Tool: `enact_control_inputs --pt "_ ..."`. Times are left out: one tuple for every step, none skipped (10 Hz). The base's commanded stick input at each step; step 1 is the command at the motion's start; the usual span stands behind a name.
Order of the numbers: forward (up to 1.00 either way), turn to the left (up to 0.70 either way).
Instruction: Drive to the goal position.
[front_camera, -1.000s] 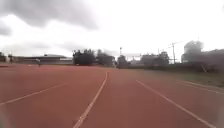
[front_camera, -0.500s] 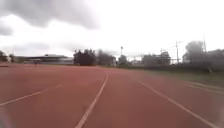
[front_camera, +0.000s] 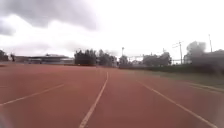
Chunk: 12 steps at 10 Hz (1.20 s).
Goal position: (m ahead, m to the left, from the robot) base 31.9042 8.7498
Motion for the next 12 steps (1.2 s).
enact_control_inputs --pt "0.70 0.00" --pt "0.70 0.00" --pt "0.70 0.00" --pt "0.70 0.00" --pt "0.70 0.00" --pt "0.70 0.00" --pt "0.70 0.00" --pt "0.70 0.00" --pt "0.70 0.00" --pt "0.70 0.00" --pt "0.70 0.00" --pt "0.70 0.00"
